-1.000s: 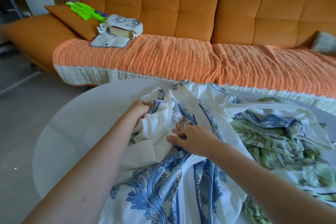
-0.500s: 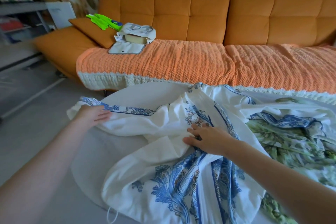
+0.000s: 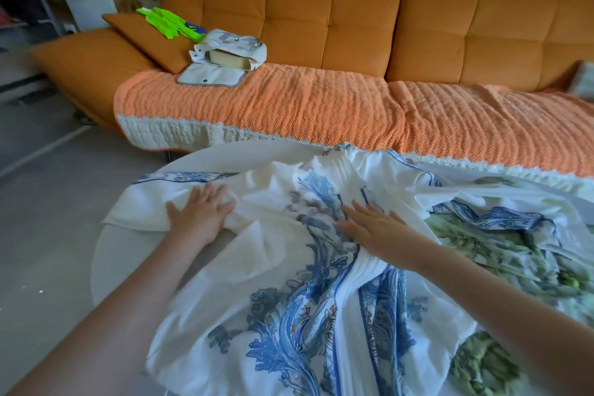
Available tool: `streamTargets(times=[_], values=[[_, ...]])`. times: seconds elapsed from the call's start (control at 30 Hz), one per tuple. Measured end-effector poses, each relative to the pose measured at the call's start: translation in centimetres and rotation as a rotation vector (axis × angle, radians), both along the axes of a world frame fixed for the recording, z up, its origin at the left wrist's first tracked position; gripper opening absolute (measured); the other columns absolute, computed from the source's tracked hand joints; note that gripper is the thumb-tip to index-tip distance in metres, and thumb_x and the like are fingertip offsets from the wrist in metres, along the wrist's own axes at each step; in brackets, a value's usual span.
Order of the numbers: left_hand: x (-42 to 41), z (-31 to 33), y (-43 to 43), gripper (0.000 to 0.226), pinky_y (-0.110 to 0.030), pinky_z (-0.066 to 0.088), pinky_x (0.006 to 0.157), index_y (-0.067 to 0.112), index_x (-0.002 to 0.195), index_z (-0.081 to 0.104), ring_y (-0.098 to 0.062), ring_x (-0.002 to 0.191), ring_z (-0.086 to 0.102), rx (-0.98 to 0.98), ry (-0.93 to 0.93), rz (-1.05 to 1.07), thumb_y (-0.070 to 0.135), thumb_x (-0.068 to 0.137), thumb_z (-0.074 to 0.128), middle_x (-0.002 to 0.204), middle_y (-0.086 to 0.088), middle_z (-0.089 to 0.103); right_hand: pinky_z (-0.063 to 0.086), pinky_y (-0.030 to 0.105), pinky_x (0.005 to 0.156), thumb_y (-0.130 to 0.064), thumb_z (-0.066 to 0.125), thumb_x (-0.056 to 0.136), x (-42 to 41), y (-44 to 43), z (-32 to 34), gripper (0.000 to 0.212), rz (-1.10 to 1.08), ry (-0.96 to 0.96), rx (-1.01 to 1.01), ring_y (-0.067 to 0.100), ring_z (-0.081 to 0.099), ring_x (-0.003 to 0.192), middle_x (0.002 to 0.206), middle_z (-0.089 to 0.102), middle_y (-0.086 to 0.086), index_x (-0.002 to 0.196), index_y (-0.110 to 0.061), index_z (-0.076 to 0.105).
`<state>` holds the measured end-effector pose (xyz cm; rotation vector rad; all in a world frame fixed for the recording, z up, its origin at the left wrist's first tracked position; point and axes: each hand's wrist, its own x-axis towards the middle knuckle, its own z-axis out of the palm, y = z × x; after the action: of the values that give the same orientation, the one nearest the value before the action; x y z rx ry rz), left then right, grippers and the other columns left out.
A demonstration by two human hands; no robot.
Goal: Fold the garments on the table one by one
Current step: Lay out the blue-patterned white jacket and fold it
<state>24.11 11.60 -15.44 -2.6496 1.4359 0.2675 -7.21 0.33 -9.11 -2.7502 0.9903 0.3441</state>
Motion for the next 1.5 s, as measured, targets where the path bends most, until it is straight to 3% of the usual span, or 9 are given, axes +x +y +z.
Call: streamTargets(times=[0.17, 0.33, 0.47, 0.63, 0.77, 1.1, 1.23, 1.37, 1.5], values=[[2.5, 0.2, -0.8, 0.060, -0.059, 0.006, 0.112, 0.031, 0.150, 0.007, -0.022, 0.145, -0.001, -0.109, 0.125, 0.256, 0.053, 0.097, 0.022, 0.159, 0.001, -0.005, -0.007, 0.047, 0.115, -0.063, 0.009, 0.088, 0.4, -1.2, -1.0, 0.066, -0.078, -0.284, 0.247, 0.009, -0.010, 0.144, 0.157, -0.002, -0.010, 0.148, -0.035, 0.014], [-1.5, 4.1, -2.5, 0.039, -0.053, 0.017, 0.111, 0.016, 0.134, 0.044, -0.028, 0.137, 0.028, -0.460, 0.037, 0.186, 0.030, 0.101, 0.028, 0.146, -0.012, 0.036, 0.006, 0.043, 0.119, -0.065, 0.011, 0.088, -1.7, -3.6, -1.1, 0.068, -0.137, -0.462, 0.063, 0.007, 0.003, 0.144, 0.156, 0.008, -0.014, 0.147, -0.033, 0.022], [-5.4, 3.2, -2.3, 0.051, -0.047, 0.009, 0.115, 0.038, 0.147, 0.018, -0.019, 0.144, 0.014, -0.182, 0.158, -0.217, 0.051, 0.097, 0.019, 0.158, 0.003, 0.011, -0.006, 0.033, 0.117, -0.064, 0.006, 0.087, -3.3, -3.0, -1.2, 0.069, -0.064, -0.224, 0.020, 0.009, -0.006, 0.143, 0.154, -0.006, -0.011, 0.149, -0.033, 0.001], [-1.3, 0.5, -1.1, 0.051, -0.054, 0.004, 0.115, 0.039, 0.147, -0.003, -0.017, 0.145, -0.006, -0.144, 0.064, -0.038, 0.046, 0.099, 0.009, 0.157, 0.006, -0.011, -0.006, 0.048, 0.117, -0.036, 0.020, 0.102, -3.1, -2.2, -1.8, 0.054, 0.035, 0.023, -0.150, 0.027, -0.008, 0.145, 0.153, -0.018, -0.001, 0.144, -0.032, -0.014], [-0.6, 1.0, -0.5, 0.056, -0.057, 0.010, 0.113, 0.033, 0.150, 0.008, -0.020, 0.145, 0.004, -0.196, 0.057, -0.005, 0.050, 0.097, 0.016, 0.158, 0.003, 0.000, -0.009, 0.037, 0.116, -0.085, -0.036, 0.040, -4.2, -3.0, -2.6, 0.122, 0.003, 0.090, -0.100, 0.017, -0.011, 0.145, 0.156, -0.016, 0.000, 0.146, -0.030, -0.017], [-8.1, 3.1, 5.4, 0.043, -0.041, 0.032, 0.105, 0.017, 0.139, 0.041, -0.024, 0.124, 0.048, -0.524, 0.255, -0.061, 0.026, 0.097, 0.045, 0.144, -0.005, 0.042, 0.008, 0.035, 0.119, -0.046, 0.035, 0.097, -9.0, -0.9, -0.8, 0.062, -0.087, -0.103, 0.021, 0.004, 0.005, 0.141, 0.155, 0.003, -0.013, 0.150, -0.028, 0.008], [-9.3, 2.0, 7.7, 0.049, -0.046, 0.003, 0.116, 0.027, 0.144, 0.033, -0.014, 0.145, 0.010, -0.280, 0.203, -0.199, 0.040, 0.097, 0.038, 0.155, 0.006, 0.016, 0.007, 0.042, 0.119, -0.042, 0.038, 0.098, -10.8, 1.1, -0.8, 0.059, -0.053, -0.045, 0.085, 0.016, 0.003, 0.145, 0.157, 0.003, -0.007, 0.149, -0.029, 0.013], [-11.1, 2.9, 10.1, 0.040, -0.042, 0.015, 0.116, 0.029, 0.135, 0.047, -0.013, 0.141, 0.024, -0.331, 0.292, -0.195, 0.039, 0.096, 0.042, 0.150, 0.007, 0.032, 0.035, 0.036, 0.110, -0.057, 0.039, 0.085, -12.4, 3.6, 1.6, 0.064, -0.204, -0.304, 0.234, 0.018, 0.041, 0.132, 0.154, 0.018, -0.009, 0.141, -0.027, 0.040], [-12.4, 3.4, 13.9, 0.047, -0.032, 0.030, 0.108, 0.028, 0.134, 0.049, -0.009, 0.129, 0.042, -0.393, 0.334, -0.191, 0.043, 0.090, 0.055, 0.148, 0.009, 0.034, 0.034, 0.026, 0.105, -0.049, 0.062, 0.080, -15.4, 5.7, 1.6, 0.058, -0.178, -0.240, 0.187, 0.012, 0.046, 0.125, 0.147, 0.034, -0.010, 0.133, -0.026, 0.053]])
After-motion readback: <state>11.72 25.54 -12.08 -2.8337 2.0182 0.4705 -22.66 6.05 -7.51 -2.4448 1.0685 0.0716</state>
